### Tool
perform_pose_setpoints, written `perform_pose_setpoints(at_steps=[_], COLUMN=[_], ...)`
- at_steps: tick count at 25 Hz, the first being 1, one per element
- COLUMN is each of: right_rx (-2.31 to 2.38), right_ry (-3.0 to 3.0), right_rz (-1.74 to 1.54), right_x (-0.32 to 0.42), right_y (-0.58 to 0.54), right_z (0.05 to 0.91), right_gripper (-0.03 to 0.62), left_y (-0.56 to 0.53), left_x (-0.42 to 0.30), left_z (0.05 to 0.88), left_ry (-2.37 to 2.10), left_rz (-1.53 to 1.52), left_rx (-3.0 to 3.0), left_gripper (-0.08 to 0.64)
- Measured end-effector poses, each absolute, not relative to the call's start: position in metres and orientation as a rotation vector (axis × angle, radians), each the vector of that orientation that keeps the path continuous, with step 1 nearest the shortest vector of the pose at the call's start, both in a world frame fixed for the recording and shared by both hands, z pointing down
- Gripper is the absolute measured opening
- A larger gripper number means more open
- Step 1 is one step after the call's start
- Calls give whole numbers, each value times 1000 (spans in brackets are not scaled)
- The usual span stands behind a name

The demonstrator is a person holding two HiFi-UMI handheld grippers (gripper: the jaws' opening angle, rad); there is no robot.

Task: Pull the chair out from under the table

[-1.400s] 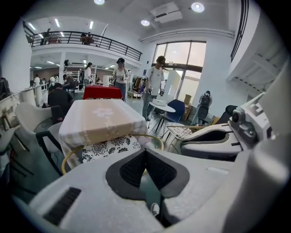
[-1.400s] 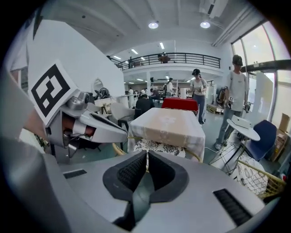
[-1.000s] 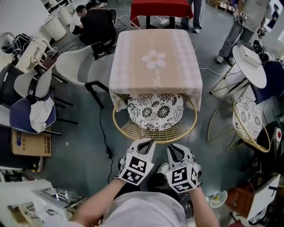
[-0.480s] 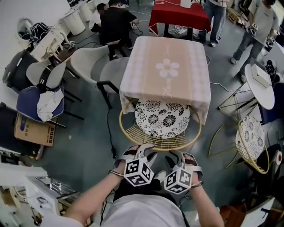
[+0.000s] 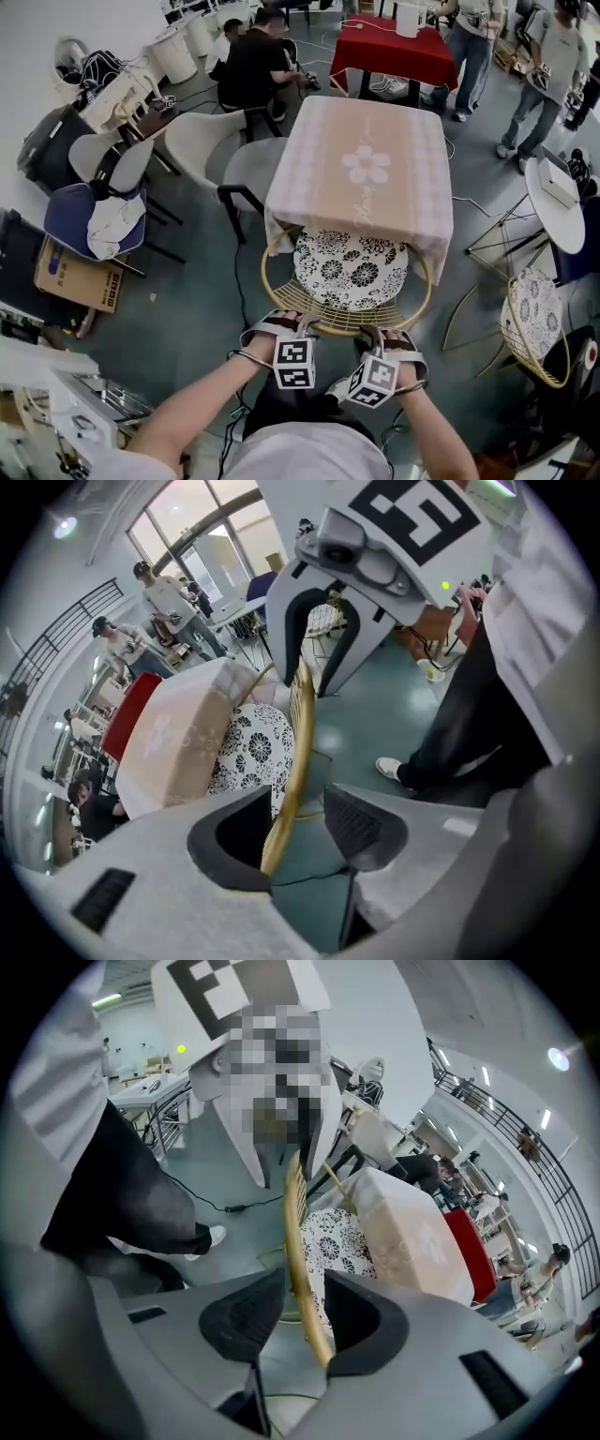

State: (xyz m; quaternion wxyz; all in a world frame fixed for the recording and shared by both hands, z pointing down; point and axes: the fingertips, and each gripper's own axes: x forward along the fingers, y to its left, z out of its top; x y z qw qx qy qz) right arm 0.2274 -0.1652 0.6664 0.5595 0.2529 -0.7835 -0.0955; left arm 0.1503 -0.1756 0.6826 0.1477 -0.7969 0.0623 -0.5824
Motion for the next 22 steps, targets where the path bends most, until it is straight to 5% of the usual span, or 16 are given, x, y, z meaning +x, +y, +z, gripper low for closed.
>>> perform_pose_setpoints(at_steps=[22], right_rx=[544], right_ry=[-1781], right_rz=[-282], right_x=[216], right_y=[-176], right_z=[695], right_gripper=[61], left_y=[-193], left_x=[149], left_z=[705], left_ry=[236], left_rz=[-1747], left_rx=[-2226], left_gripper=[94])
